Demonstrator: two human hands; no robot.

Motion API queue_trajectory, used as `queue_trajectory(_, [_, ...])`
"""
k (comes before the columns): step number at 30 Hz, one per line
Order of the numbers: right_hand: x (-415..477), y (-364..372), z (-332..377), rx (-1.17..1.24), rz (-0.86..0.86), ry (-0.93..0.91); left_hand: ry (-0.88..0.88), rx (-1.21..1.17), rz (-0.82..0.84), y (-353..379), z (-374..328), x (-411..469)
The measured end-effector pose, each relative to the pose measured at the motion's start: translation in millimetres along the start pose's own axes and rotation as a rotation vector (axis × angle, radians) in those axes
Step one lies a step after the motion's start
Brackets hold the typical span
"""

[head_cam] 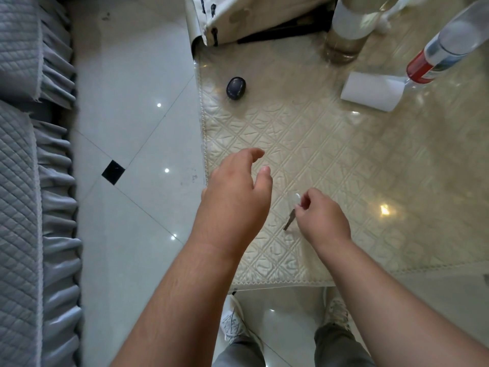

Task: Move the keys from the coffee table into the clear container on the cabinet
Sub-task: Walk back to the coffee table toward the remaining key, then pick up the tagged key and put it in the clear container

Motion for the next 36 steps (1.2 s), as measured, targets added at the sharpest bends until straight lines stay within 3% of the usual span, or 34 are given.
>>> queue_trajectory(6, [-41.5, -51.0, 36.9, -0.056, -0.04, -0.063, 0.01, 0.017, -0.012, -30.9, -29.3, -30.6])
queue_trajectory(14, [-152.0, -180.5, 105.6, -0.035, -0.213, -0.24, 0.057, 0.01, -0.013, -90.4, -113.5, -110.5])
queue_trajectory(26, [-393.5, -417.8, 188.1, -0.018, -0.582, -0.491, 0.349, -0.067, -0.202, -226.1, -292.4, -275.5])
queue_trajectory(36, [-545.6, -521.2, 244.9, -0.052, -0.802, -0.576, 0.612, -0.018, -0.301, -305.0, -383.4, -375.3])
Point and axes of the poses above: each hand's wrist, its own x-axis towards the middle knuckle, its own y-axis out of the palm, z = x × y, the point moved 5 cm from there along x, towards the middle knuckle, and after that the axes turned 13 degrees about z, right-handed, at the moved point
